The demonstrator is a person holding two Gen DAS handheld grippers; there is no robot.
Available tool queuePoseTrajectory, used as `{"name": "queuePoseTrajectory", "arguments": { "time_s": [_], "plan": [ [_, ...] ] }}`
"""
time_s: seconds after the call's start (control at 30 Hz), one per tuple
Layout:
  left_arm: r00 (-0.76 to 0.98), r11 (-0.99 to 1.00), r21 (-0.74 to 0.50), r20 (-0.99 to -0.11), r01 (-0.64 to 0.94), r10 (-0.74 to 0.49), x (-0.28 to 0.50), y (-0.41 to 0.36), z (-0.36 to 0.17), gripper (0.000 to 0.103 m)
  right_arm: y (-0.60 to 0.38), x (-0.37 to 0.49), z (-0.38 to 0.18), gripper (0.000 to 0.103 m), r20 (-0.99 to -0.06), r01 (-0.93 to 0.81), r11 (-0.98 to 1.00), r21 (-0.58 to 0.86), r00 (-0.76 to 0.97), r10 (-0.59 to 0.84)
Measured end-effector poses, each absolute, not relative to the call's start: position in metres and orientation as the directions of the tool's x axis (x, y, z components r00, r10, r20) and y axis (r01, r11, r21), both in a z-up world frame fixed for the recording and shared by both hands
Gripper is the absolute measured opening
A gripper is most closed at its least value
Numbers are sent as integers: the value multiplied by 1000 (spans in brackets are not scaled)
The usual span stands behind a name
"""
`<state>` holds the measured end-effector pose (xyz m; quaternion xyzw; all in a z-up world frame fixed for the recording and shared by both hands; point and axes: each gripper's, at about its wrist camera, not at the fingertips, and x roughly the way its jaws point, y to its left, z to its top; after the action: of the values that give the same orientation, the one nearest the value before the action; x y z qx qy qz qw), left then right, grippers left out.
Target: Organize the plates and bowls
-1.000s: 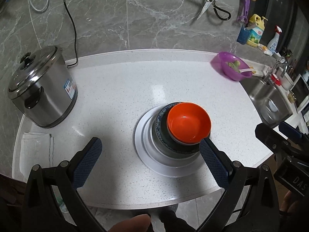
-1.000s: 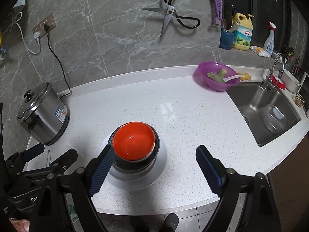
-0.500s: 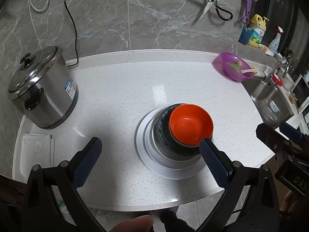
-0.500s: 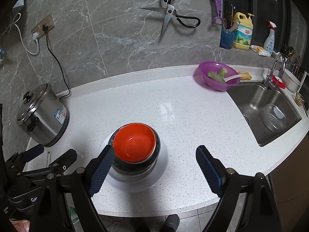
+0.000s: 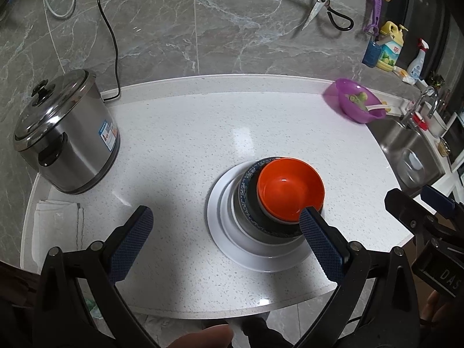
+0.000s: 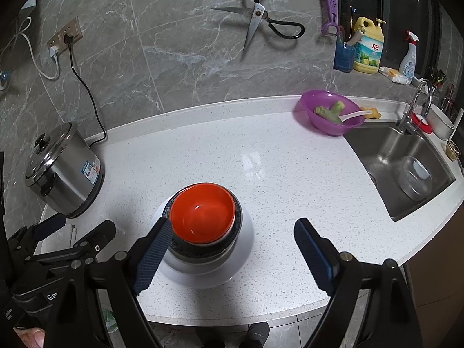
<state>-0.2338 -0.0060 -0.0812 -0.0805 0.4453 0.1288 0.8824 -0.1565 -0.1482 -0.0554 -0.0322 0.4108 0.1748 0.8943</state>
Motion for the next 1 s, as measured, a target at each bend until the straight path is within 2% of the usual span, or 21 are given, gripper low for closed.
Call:
{"name": "queuePoseTrajectory", "arguments": {
  "time_s": [1.0],
  "plan": [
    [572, 953, -29, -805, -302, 157, -240, -16, -82, 101, -148, -154, -59, 88, -748, -342, 936, 83, 599, 285]
  ]
}}
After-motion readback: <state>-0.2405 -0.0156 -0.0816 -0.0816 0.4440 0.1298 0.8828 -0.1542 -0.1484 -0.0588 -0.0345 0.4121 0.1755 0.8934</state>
